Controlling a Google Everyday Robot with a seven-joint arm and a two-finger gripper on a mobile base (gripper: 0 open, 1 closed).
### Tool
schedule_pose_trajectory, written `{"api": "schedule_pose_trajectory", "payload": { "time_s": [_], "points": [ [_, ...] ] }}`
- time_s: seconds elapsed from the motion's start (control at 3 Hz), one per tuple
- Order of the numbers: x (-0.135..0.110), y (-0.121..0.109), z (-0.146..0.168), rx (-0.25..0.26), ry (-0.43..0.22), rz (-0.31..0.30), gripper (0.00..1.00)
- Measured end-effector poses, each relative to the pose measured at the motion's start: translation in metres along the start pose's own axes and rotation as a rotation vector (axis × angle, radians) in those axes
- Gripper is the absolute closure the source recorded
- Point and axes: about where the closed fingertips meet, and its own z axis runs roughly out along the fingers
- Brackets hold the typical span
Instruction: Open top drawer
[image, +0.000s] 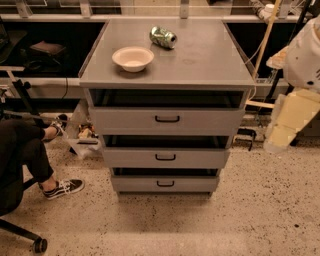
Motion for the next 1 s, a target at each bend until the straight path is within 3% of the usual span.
{"api": "schedule_pose_trajectory", "payload": {
  "time_s": [0.33, 0.67, 1.0],
  "points": [
    [-0.029, -0.009, 0.03, -0.001, -0.041, 0.006, 0.0],
    [-0.069, -0.009, 0.063, -0.03, -0.09, -0.026, 0.0],
    [-0.101, -0.008, 0.093, -0.103, -0.159, -0.058, 0.0]
  ]
}}
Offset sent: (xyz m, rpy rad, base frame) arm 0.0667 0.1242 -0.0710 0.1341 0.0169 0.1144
